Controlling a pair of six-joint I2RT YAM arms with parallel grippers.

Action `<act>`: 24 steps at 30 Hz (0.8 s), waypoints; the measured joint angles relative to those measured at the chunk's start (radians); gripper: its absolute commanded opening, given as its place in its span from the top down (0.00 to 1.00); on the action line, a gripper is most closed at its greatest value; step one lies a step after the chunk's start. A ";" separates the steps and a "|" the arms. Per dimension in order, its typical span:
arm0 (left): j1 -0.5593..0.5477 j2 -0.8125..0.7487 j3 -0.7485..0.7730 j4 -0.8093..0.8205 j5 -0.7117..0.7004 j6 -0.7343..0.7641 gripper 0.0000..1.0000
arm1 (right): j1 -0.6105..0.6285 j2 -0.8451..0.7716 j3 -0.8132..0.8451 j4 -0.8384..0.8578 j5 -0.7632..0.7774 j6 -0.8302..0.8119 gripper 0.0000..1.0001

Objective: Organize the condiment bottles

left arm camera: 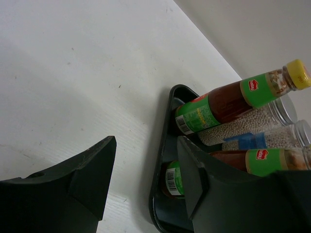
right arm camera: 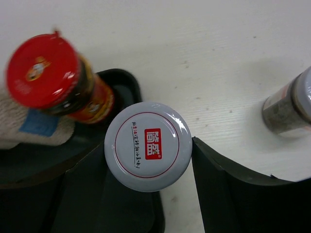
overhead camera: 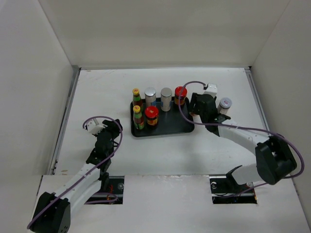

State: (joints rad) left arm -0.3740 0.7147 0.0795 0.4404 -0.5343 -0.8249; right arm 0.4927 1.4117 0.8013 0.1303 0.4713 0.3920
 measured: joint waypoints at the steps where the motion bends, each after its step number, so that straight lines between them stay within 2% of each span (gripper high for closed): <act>1: 0.000 0.001 0.000 0.000 0.000 0.000 0.49 | 0.026 -0.025 -0.005 -0.006 0.003 0.001 0.48; 7: -0.002 0.012 0.000 0.007 0.000 0.000 0.49 | 0.184 -0.052 -0.009 0.016 0.000 0.008 0.47; 14: -0.002 0.011 0.000 0.012 0.001 0.000 0.49 | 0.309 0.149 0.032 0.042 -0.036 0.017 0.45; 16: -0.002 0.003 0.000 0.012 0.001 0.000 0.49 | 0.332 0.175 0.055 0.053 -0.037 0.017 0.39; 18: -0.002 -0.006 0.000 0.012 0.000 0.000 0.49 | 0.347 0.192 0.074 0.057 -0.040 0.022 0.30; 24: -0.002 -0.006 0.000 0.013 0.001 0.000 0.49 | 0.360 0.205 0.085 0.071 -0.032 0.035 0.12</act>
State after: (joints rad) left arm -0.3756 0.7086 0.0795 0.4530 -0.5335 -0.8249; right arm 0.8532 1.6169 0.8860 0.2016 0.4389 0.4271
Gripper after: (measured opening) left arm 0.513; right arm 0.839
